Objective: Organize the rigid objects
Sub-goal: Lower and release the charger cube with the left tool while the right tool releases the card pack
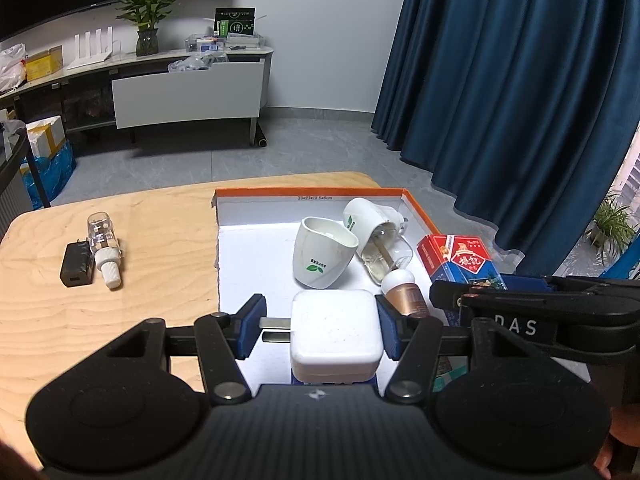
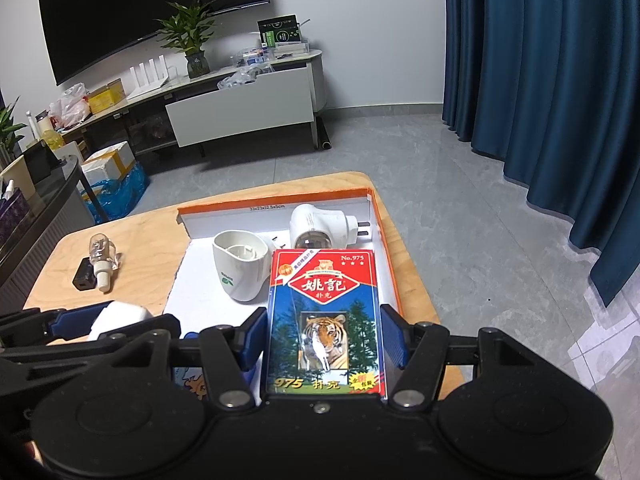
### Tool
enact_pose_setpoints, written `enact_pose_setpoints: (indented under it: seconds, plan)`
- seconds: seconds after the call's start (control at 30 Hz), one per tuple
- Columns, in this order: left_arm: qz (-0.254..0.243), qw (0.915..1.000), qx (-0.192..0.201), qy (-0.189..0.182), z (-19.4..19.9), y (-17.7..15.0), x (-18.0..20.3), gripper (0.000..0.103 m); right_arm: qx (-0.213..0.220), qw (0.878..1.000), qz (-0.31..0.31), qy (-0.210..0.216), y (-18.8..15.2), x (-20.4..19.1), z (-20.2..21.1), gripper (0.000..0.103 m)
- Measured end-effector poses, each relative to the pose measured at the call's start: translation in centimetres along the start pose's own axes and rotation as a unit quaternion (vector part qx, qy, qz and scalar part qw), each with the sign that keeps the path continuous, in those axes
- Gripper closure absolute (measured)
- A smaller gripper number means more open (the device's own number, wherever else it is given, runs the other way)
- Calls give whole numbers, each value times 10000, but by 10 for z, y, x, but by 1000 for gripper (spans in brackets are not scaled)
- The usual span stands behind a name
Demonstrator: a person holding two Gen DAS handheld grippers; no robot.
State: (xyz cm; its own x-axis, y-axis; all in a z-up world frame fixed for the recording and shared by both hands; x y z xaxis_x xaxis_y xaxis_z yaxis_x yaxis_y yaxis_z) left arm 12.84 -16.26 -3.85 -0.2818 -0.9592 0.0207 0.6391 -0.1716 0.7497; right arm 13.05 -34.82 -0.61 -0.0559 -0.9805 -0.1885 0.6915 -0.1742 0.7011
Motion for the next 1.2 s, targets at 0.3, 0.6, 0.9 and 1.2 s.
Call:
enact_pose_setpoints:
  seconds: [0.3, 0.6, 0.9, 1.2]
  plan:
    - [14, 10000, -24, 11, -5, -1, -1, 45, -58, 9999, -70, 56, 1, 4, -10, 31]
    - [-19, 9999, -87, -46, -15, 1, 3, 45, 272, 9995, -156, 38, 8, 13, 0, 25]
    - [-259, 9992, -70, -312, -25, 12, 28, 29, 516, 9980, 144, -329, 19, 10, 17, 24]
    - [-190, 9998, 36, -79, -6, 17, 9, 22, 564, 9978, 198, -289, 24, -4, 26, 22]
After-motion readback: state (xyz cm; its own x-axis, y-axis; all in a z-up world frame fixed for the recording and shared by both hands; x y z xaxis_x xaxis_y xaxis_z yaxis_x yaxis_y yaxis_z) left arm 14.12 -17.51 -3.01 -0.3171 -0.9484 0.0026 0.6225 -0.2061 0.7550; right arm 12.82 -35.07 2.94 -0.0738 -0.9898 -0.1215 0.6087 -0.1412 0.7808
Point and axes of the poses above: each gripper's, at about its wrist camera, not at the fingertips, and z roughly against the way its jaws point, x to its right, y to its top, the point moved 2 cm from there along -z, roughly the way its jaws point, and after that the axes turned 10 degrees about y, right-handed, at the moved point
